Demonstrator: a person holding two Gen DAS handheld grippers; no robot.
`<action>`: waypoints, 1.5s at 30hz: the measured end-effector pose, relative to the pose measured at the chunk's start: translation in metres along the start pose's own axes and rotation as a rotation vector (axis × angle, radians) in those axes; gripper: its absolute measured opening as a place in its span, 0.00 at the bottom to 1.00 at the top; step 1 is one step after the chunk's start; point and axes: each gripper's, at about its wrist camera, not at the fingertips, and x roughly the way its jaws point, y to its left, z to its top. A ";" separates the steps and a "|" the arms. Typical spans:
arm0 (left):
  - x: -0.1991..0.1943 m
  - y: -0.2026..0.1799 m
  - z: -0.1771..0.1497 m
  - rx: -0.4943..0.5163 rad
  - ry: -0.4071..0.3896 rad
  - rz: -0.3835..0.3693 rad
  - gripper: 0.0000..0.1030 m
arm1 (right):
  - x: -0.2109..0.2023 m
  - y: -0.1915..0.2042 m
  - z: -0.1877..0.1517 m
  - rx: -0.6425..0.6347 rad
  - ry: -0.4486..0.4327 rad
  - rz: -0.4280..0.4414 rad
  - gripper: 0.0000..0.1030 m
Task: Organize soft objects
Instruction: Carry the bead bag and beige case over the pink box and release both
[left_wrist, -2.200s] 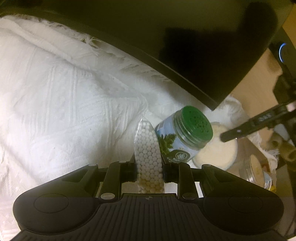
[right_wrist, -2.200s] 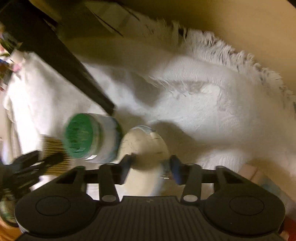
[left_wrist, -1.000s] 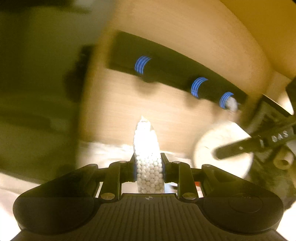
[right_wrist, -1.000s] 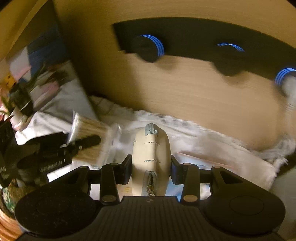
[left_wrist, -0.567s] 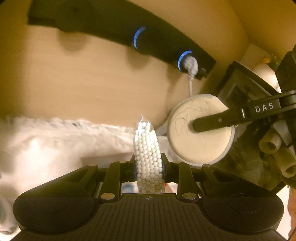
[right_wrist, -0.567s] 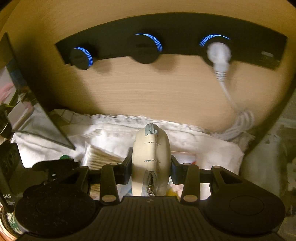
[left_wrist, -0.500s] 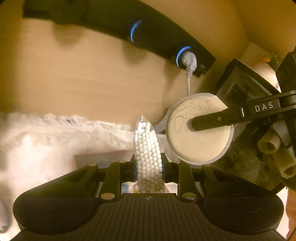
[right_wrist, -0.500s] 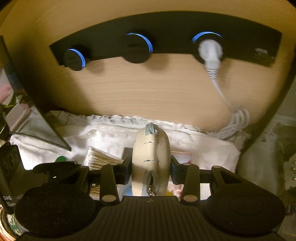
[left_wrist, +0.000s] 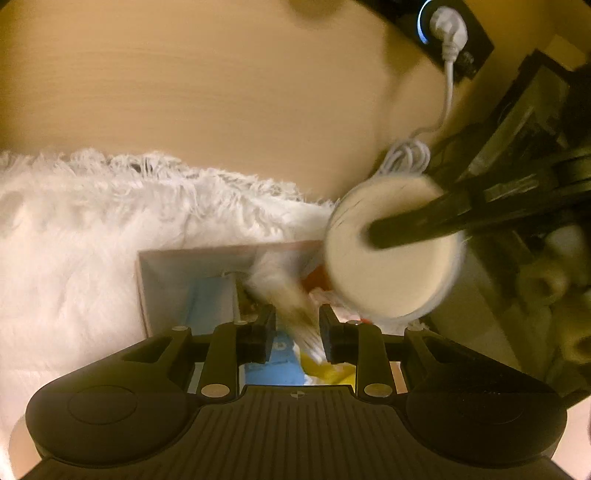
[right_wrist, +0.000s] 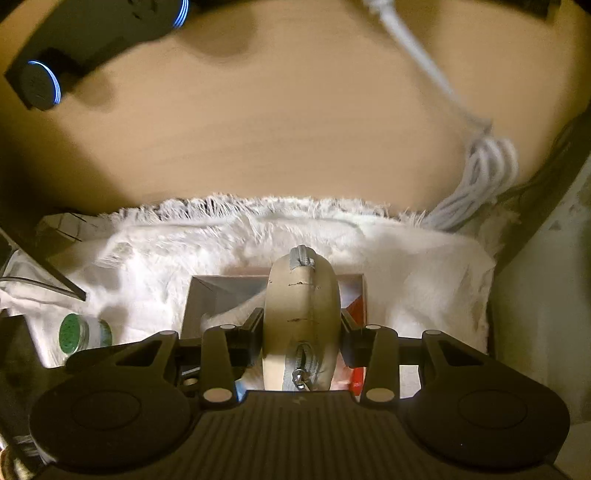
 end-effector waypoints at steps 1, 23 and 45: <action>-0.004 0.000 0.001 0.013 -0.010 0.008 0.28 | 0.004 0.000 0.000 -0.004 -0.003 -0.004 0.39; -0.053 0.011 -0.007 -0.017 -0.107 0.103 0.25 | 0.044 0.055 -0.023 -0.187 -0.040 -0.033 0.50; -0.062 0.018 -0.018 -0.051 -0.120 0.085 0.25 | 0.045 -0.005 -0.081 0.126 -0.029 0.243 0.42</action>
